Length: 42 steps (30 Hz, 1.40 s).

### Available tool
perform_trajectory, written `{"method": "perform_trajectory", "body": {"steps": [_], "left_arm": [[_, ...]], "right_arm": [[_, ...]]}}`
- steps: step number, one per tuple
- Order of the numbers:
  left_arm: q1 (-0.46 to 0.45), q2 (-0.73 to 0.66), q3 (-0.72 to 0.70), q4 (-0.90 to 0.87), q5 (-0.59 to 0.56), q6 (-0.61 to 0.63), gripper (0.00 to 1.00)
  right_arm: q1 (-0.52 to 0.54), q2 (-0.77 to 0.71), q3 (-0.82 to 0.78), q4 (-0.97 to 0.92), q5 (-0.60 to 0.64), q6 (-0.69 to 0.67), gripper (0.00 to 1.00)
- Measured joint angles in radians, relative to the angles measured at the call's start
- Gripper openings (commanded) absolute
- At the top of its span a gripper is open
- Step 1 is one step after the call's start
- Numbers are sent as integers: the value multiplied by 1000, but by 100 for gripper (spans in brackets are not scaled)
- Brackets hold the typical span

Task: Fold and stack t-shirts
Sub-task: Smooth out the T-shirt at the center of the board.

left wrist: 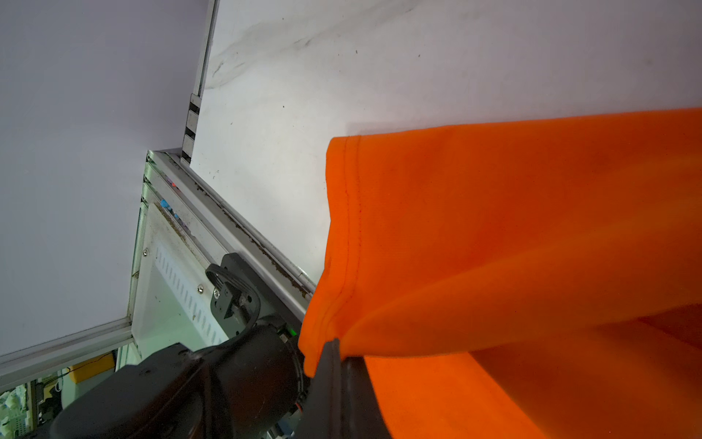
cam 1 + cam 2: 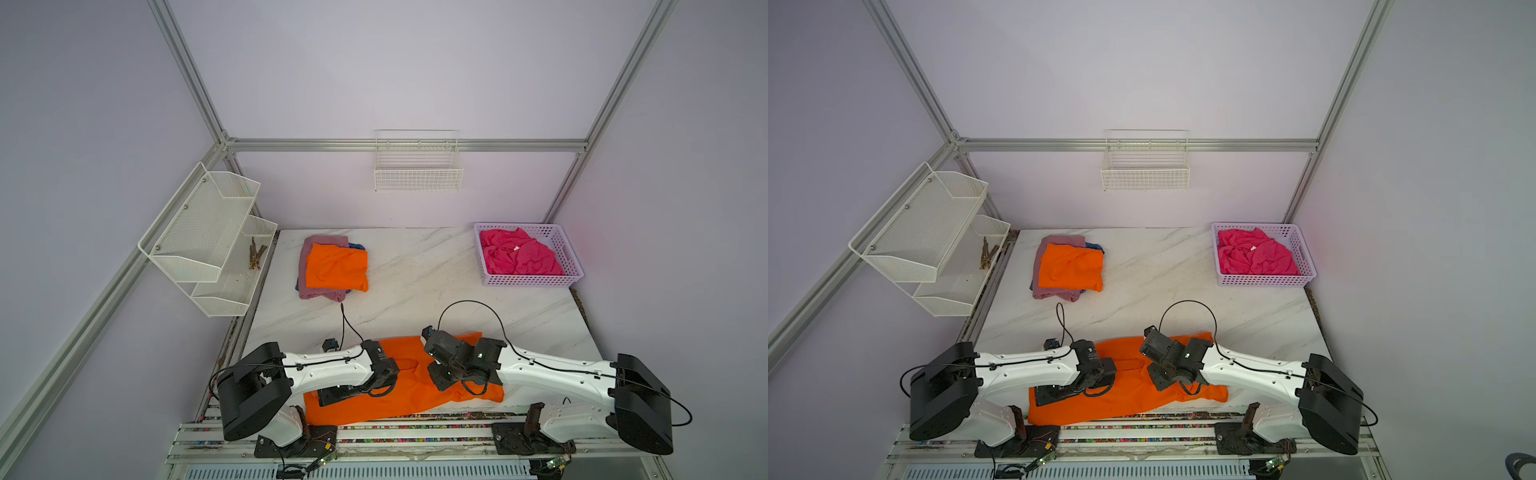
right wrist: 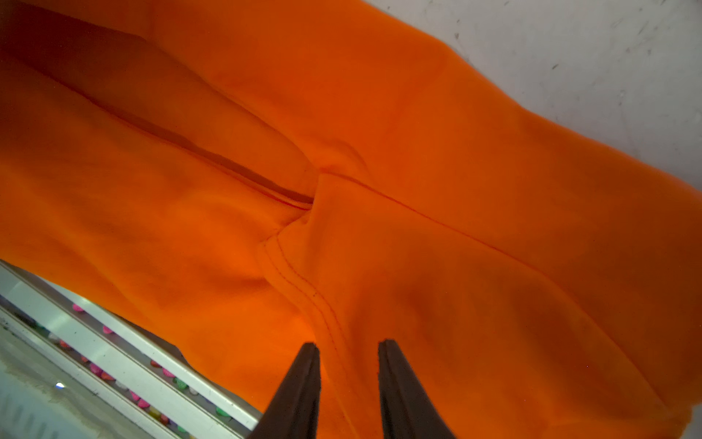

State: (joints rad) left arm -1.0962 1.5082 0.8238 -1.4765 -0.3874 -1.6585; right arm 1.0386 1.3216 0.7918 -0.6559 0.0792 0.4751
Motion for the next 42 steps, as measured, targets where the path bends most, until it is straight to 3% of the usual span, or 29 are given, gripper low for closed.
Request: {"method": "perform_trajectory", "body": {"steps": [5,14,27,31,37,42], "left_arm": [[-47,10,-104,29,81,-53,0],[-102,49,-128,51,137,-103,0],[-103,171,239,-93,-33,-105,0],[-119,173,124,-88,13,-115,0],[-281,237,62,-71,125,-157,0],[-336,303,-10,-8,227,-183,0]], "right_arm": [[0,0,0,-2,20,6,32],[0,24,2,-3,26,6,32],[0,56,35,-2,27,-10,32],[0,57,35,-3,28,-10,32],[0,60,35,-2,27,-18,31],[0,76,35,-2,24,-33,31]]}}
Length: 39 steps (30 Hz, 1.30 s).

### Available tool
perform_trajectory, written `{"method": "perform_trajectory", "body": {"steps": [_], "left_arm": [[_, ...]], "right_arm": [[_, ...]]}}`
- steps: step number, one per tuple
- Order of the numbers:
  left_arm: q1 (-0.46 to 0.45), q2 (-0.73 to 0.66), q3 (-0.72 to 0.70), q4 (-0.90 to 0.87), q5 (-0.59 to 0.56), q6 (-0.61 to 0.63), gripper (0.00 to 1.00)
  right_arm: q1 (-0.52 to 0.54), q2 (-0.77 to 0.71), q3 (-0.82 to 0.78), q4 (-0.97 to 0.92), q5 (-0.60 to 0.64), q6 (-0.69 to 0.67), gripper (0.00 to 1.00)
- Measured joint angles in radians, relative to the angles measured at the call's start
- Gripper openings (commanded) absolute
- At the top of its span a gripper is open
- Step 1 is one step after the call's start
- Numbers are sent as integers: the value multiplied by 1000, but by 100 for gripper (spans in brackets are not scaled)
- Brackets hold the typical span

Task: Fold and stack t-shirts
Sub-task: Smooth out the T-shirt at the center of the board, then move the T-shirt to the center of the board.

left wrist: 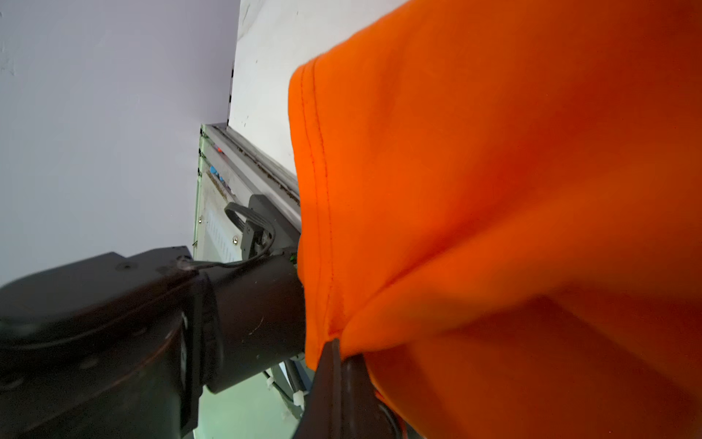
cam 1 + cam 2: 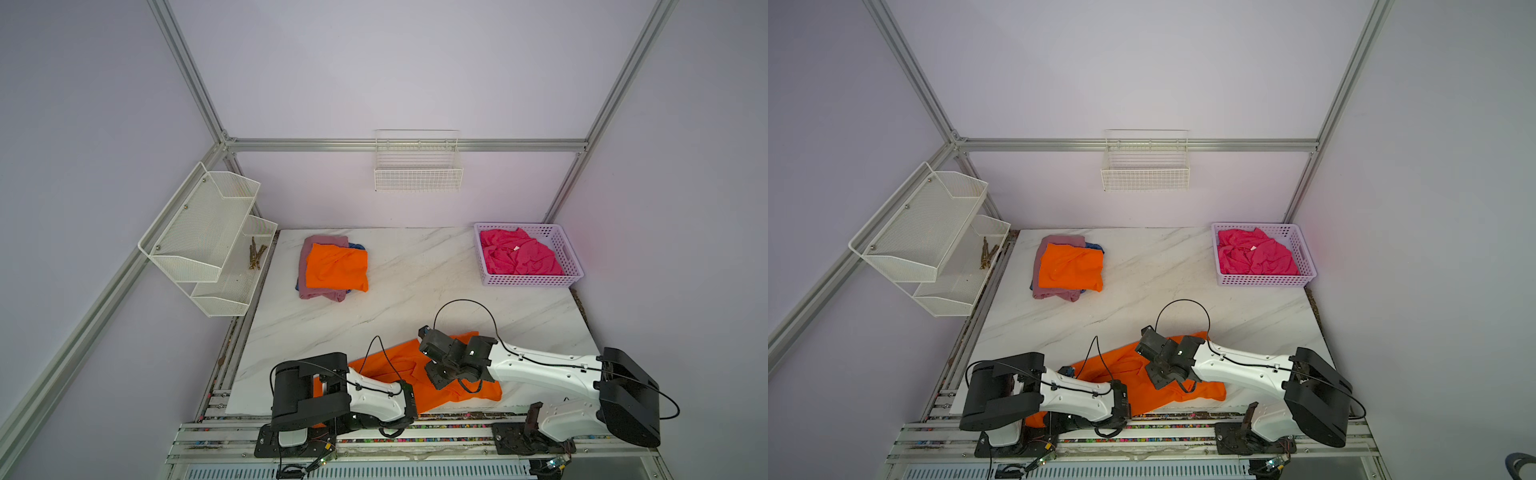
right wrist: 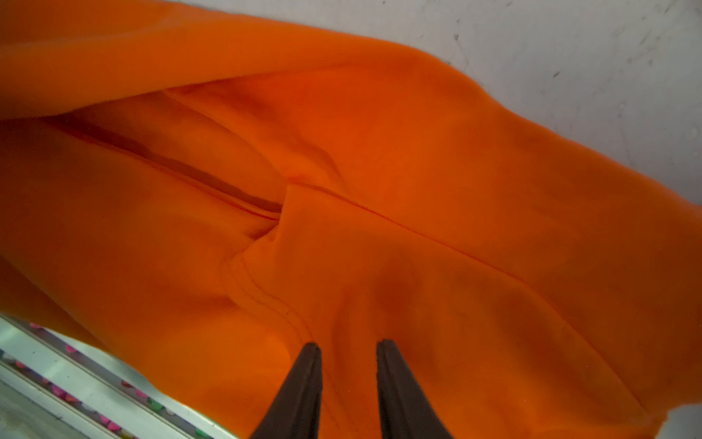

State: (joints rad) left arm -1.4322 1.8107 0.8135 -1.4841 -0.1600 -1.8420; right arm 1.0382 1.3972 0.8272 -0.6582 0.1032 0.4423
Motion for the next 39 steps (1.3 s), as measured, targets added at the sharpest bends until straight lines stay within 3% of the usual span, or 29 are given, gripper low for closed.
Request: {"method": "perform_trajectory", "body": {"steps": [1,4,5,7,9,12,17,21,27,33,36,39], "left_arm": [[-13,-6,-18,8,14,-11,1],[-48,-60,-21,19,6,-59,27],[-55,-84,-13,18,-6,-77,38],[-63,-134,22,-1,-48,-109,73],[-66,-153,72,-29,-102,-127,88],[-69,-148,150,-71,-191,-149,100],[-70,-143,200,-102,-299,-154,100],[-70,-149,205,-75,-382,-112,90],[-70,-214,112,6,-436,-90,88],[-56,-237,29,95,-480,-66,69],[-32,-237,15,134,-491,-47,58],[-20,-237,3,161,-503,-45,60]], "right_arm": [[0,2,0,0,0,-2,31],[-1,4,1,0,-5,-3,31],[-1,4,1,1,-6,-3,31],[-1,4,2,3,-6,-4,31],[-1,4,2,3,-6,-5,32],[-1,0,8,5,-5,-7,33],[-1,-10,19,8,2,-8,33],[-2,-10,23,8,10,-11,32],[-4,14,38,26,10,-22,19],[-6,58,39,47,7,-25,2],[-6,67,39,49,9,-18,0],[-11,67,38,58,12,-9,0]]}}
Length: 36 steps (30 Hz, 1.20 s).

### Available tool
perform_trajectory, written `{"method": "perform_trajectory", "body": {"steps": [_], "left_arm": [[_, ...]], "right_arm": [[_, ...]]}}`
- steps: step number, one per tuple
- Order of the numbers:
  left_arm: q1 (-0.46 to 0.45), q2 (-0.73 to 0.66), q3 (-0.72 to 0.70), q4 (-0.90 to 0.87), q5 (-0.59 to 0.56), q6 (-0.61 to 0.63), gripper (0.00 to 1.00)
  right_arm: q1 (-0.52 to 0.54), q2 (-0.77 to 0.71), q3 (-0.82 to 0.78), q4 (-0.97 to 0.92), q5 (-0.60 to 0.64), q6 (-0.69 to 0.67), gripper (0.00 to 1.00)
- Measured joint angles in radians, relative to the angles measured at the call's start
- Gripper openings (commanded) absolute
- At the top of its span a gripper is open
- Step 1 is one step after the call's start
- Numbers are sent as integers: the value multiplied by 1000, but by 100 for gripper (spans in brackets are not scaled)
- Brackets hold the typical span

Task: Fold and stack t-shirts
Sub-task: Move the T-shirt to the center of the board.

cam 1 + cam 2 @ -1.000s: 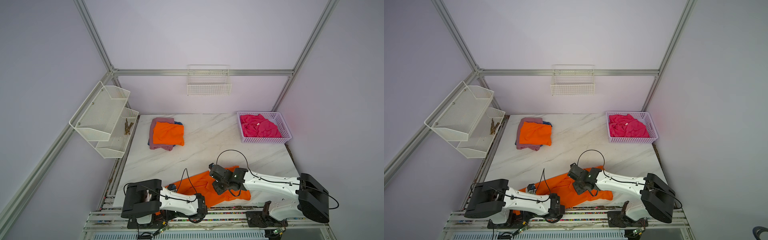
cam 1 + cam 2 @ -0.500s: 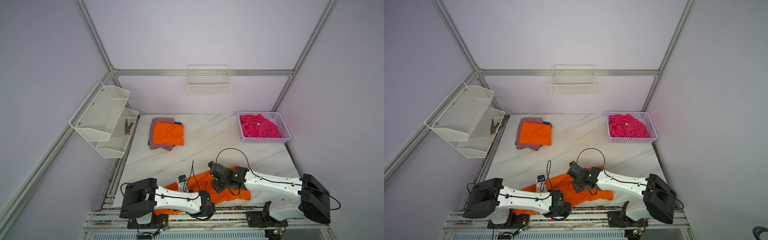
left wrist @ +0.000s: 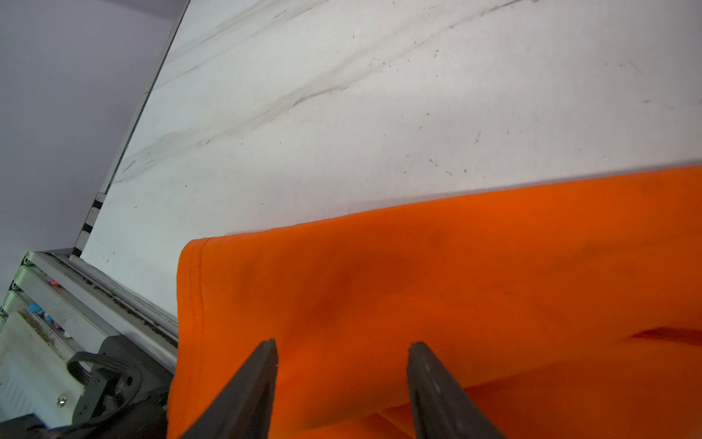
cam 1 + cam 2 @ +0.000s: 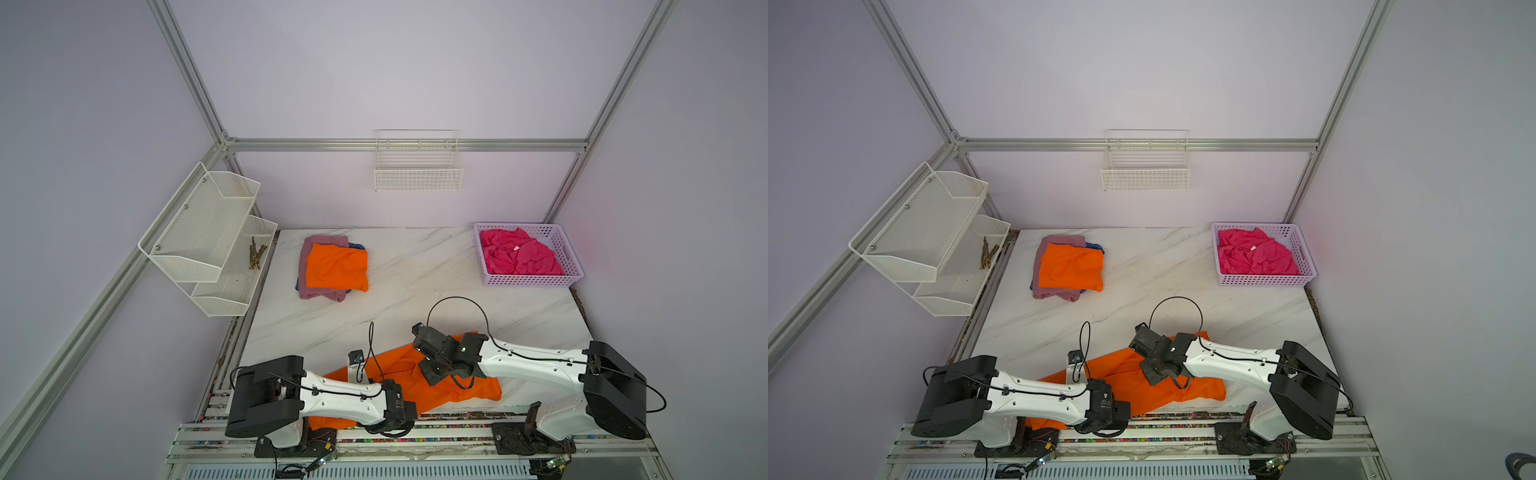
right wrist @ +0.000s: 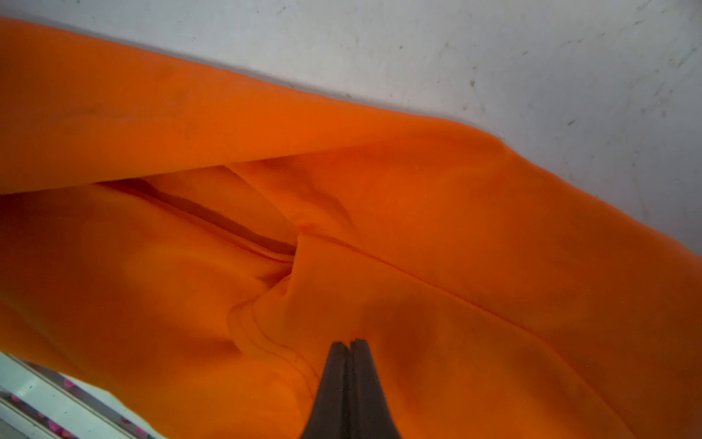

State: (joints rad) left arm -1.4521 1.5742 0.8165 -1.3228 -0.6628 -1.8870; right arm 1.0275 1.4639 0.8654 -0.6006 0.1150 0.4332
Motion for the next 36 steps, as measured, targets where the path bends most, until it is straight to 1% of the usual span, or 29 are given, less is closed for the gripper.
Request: {"method": "perform_trajectory", "body": {"steps": [1,6,8,11,13,16,20,23,25,26,30,33,34,36], "left_arm": [[4,0,-9,12,-1,3,62],[28,-8,-54,50,-5,24,63],[39,-23,-66,51,-7,26,65],[53,-51,-87,61,-15,40,63],[64,-66,-109,95,-19,72,58],[74,-64,-123,160,-18,125,52],[97,-16,-123,218,9,166,46],[120,35,-118,254,29,212,35],[123,53,-107,268,30,243,25],[123,61,-101,272,30,256,21],[123,95,-82,283,24,322,19],[138,110,-72,291,28,375,11],[151,117,-68,297,31,399,8],[183,130,-57,304,30,445,4]], "right_arm": [[0,0,0,3,0,5,0],[-2,0,-1,6,2,16,0],[-4,0,-1,6,4,19,0],[-7,2,-1,6,9,22,0],[-8,14,-1,6,10,26,0],[-10,39,-3,7,10,29,0],[-11,51,-4,6,6,34,0],[-11,77,5,-2,4,41,0],[-11,111,19,-6,5,45,0],[-11,123,25,-10,5,49,0],[-11,158,37,-23,10,66,0],[-13,187,64,-46,18,88,0],[-18,200,77,-54,17,98,0],[-35,220,99,-58,10,110,0]]}}
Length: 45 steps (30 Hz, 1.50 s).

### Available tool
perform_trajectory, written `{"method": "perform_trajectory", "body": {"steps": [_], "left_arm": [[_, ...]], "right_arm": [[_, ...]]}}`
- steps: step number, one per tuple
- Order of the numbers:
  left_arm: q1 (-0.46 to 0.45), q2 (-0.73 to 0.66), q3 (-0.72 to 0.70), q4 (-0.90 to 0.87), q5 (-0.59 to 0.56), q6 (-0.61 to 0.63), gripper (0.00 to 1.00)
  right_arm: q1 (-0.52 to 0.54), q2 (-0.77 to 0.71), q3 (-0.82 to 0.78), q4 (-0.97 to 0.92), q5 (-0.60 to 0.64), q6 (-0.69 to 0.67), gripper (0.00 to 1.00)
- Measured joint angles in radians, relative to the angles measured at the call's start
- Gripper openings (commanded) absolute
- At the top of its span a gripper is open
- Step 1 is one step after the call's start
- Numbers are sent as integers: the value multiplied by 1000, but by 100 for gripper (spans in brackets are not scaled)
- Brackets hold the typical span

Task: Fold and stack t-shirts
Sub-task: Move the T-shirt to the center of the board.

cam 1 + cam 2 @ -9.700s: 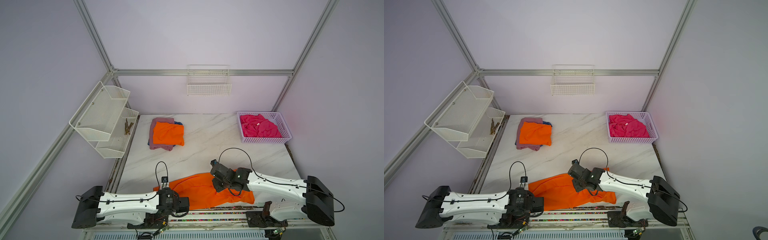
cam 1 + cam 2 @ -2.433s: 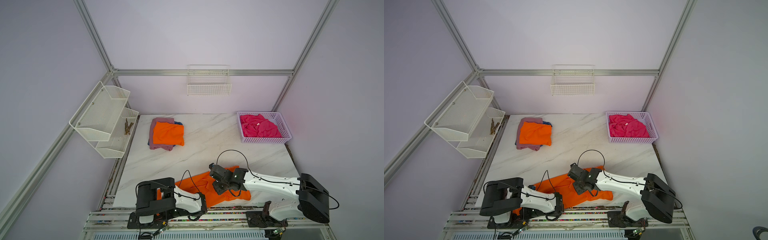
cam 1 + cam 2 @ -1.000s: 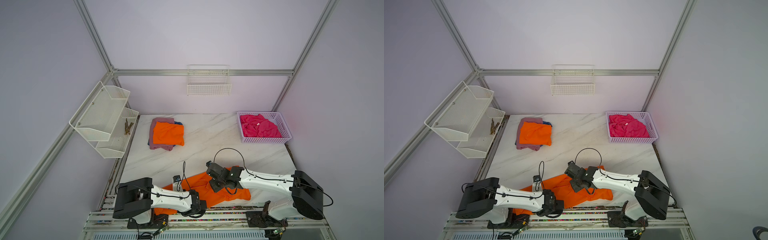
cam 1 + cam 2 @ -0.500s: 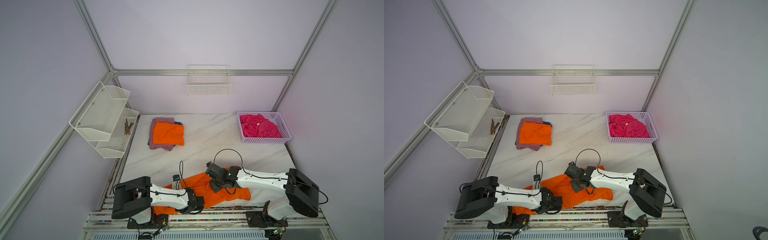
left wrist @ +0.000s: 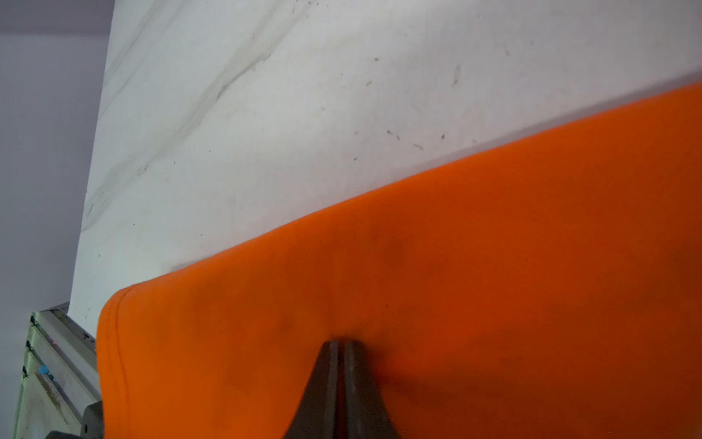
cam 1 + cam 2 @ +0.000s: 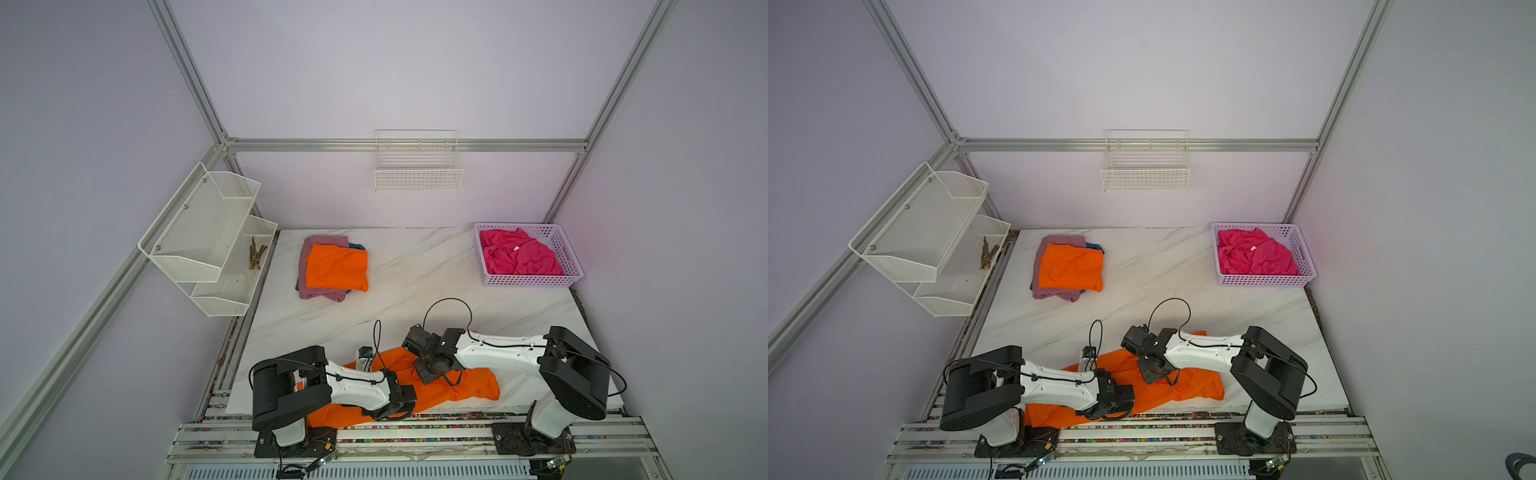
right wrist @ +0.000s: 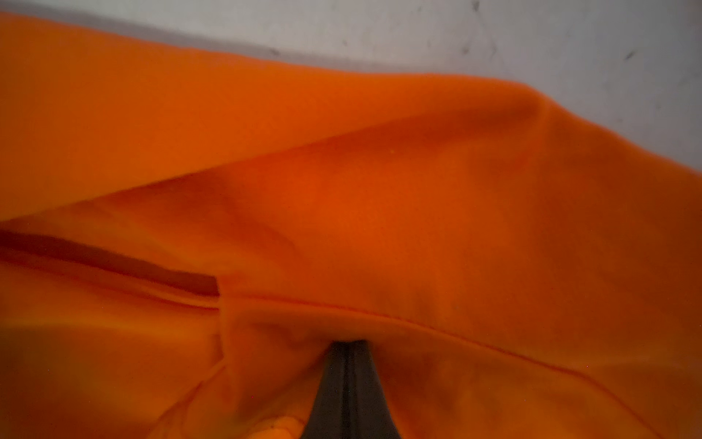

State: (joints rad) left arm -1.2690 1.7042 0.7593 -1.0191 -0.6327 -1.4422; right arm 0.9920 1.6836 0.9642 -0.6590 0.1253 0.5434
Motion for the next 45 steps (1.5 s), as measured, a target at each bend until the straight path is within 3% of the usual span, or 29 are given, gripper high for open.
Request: {"method": "perform_trajectory", "body": {"steps": [14,21,26,34,45], "left_arm": [[193,41,101,51,-2,311,1],[354,43,172,200,24,468,1],[431,73,240,258,68,571,0],[509,127,331,282,118,682,0],[514,118,318,293,134,719,0]], "right_arm": [[-222,123,152,6,-50,-2,0],[-407,243,326,-16,-75,-66,0],[-482,328,458,-60,-91,-120,0],[-514,375,533,-102,-101,-156,0],[-515,376,526,-105,-89,-156,0]]}}
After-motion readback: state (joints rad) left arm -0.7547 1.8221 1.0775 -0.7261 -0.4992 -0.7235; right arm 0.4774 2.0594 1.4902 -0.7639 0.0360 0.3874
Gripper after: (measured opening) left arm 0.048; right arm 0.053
